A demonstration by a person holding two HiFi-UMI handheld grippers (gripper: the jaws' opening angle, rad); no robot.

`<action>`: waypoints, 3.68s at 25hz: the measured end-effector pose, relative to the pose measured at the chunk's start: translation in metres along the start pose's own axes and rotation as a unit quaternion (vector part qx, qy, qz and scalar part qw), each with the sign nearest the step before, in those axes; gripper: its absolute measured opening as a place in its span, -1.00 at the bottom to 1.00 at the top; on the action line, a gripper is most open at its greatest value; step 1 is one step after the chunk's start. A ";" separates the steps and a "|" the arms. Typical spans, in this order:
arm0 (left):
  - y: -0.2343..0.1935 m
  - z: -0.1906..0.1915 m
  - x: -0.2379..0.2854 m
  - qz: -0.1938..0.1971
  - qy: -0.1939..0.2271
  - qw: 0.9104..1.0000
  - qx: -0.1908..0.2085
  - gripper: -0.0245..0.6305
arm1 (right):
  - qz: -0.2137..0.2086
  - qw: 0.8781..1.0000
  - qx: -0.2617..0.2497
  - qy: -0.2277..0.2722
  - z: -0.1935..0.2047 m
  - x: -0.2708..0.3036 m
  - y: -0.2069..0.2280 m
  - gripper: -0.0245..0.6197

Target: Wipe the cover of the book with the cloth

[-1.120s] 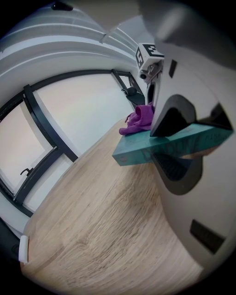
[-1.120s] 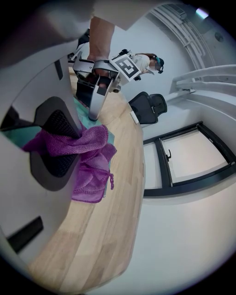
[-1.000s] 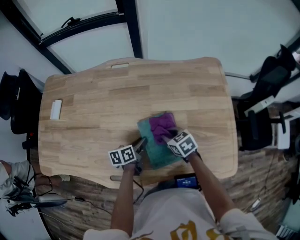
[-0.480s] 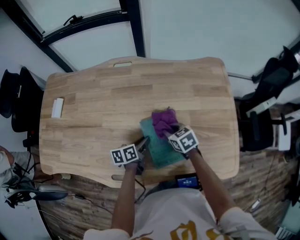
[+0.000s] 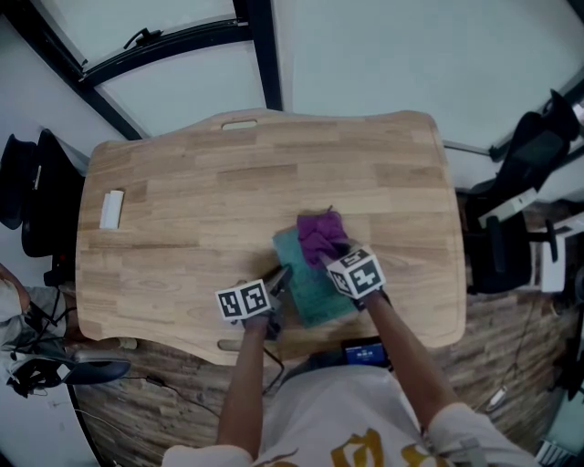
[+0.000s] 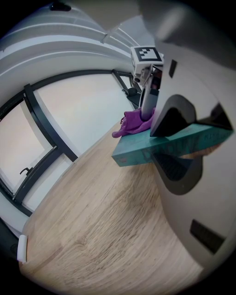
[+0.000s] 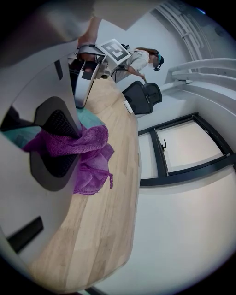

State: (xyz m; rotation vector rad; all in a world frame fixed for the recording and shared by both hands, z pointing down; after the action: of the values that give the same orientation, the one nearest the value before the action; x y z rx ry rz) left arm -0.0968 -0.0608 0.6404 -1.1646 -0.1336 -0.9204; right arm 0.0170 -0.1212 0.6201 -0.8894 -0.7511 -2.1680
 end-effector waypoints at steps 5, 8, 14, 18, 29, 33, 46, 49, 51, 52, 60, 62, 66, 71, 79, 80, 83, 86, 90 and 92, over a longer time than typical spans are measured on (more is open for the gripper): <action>0.000 0.000 0.000 -0.001 0.000 1.000 0.000 -0.56 | -0.006 1.000 0.001 -0.008 0.000 0.001 0.001 -0.70; 0.000 0.000 0.000 -0.001 0.001 1.000 0.001 -0.56 | -0.010 1.000 0.003 -0.010 0.000 0.001 -0.001 -0.70; 0.000 0.000 0.000 0.000 0.000 1.000 0.000 -0.56 | -0.016 1.000 0.003 -0.014 0.000 0.004 -0.005 -0.70; 0.001 0.002 0.000 0.000 0.000 1.000 -0.001 -0.56 | -0.015 1.000 -0.009 -0.019 0.000 0.006 -0.009 -0.70; 0.003 0.001 0.000 0.000 0.000 1.000 -0.001 -0.56 | -0.039 0.998 -0.034 -0.027 -0.007 0.017 -0.038 -0.70; 0.002 0.000 0.000 0.000 0.000 1.000 -0.001 -0.56 | -0.047 0.997 -0.050 -0.025 -0.008 0.020 -0.047 -0.70; 0.000 0.000 0.000 0.000 -0.001 1.000 -0.003 -0.56 | -0.060 0.996 -0.061 -0.032 -0.007 0.023 -0.054 -0.70; 0.000 0.000 0.000 0.000 0.000 1.000 -0.005 -0.56 | -0.058 0.996 -0.062 -0.032 -0.007 0.023 -0.055 -0.70; 0.000 0.000 0.000 0.000 0.001 1.000 -0.003 -0.56 | -0.058 0.996 -0.064 -0.031 -0.007 0.022 -0.054 -0.70; 0.000 -0.001 0.000 0.000 0.001 1.000 -0.003 -0.56 | -0.057 0.996 -0.064 -0.031 -0.006 0.023 -0.054 -0.70; -0.001 -0.001 0.001 0.001 0.001 1.000 -0.002 -0.56 | -0.062 0.995 -0.063 -0.040 0.008 0.017 -0.059 -0.70; -0.001 -0.001 0.001 0.001 0.001 1.000 -0.003 -0.56 | -0.064 0.995 -0.062 -0.038 0.010 0.015 -0.061 -0.70; -0.001 0.001 0.001 0.000 0.002 1.000 -0.001 -0.56 | -0.069 0.995 -0.058 -0.041 0.018 0.010 -0.065 -0.70; -0.003 0.000 0.001 -0.001 0.002 1.000 -0.001 -0.56 | -0.075 0.994 -0.053 -0.057 0.026 0.005 -0.066 -0.70; -0.004 -0.001 0.001 -0.001 0.001 1.000 -0.002 -0.56 | -0.087 0.993 -0.044 -0.069 0.038 -0.004 -0.073 -0.70; -0.004 -0.001 0.001 -0.002 0.001 1.000 -0.002 -0.56 | -0.087 0.993 -0.042 -0.071 0.041 -0.005 -0.074 -0.70; -0.003 -0.002 0.001 -0.002 0.003 1.000 -0.001 -0.56 | -0.092 0.992 -0.042 -0.079 0.048 -0.009 -0.076 -0.70; -0.003 -0.002 0.000 -0.002 0.003 1.000 -0.001 -0.56 | -0.101 0.991 -0.047 -0.079 0.053 -0.011 -0.081 -0.70; -0.004 -0.001 0.001 -0.002 0.003 1.000 -0.001 -0.56 | -0.114 0.988 -0.049 -0.088 0.061 -0.014 -0.087 -0.70; -0.004 -0.001 0.001 -0.002 0.003 1.000 0.000 -0.56 | -0.123 0.987 -0.049 -0.093 0.064 -0.016 -0.090 -0.70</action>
State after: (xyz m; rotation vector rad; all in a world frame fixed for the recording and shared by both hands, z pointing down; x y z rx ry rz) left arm -0.0992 -0.0623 0.6436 -1.1620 -0.1312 -0.9280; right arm -0.0183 -0.0155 0.6238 -1.1124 -0.8931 -2.3768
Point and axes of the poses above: the fingertips, and each gripper's own axes: x forward along the fingers, y to its right, z out of its underside, the point moved 2 cm from there along -x, backward along the fingers, and after that the axes turned 4 degrees about x, right-handed, at the moved point
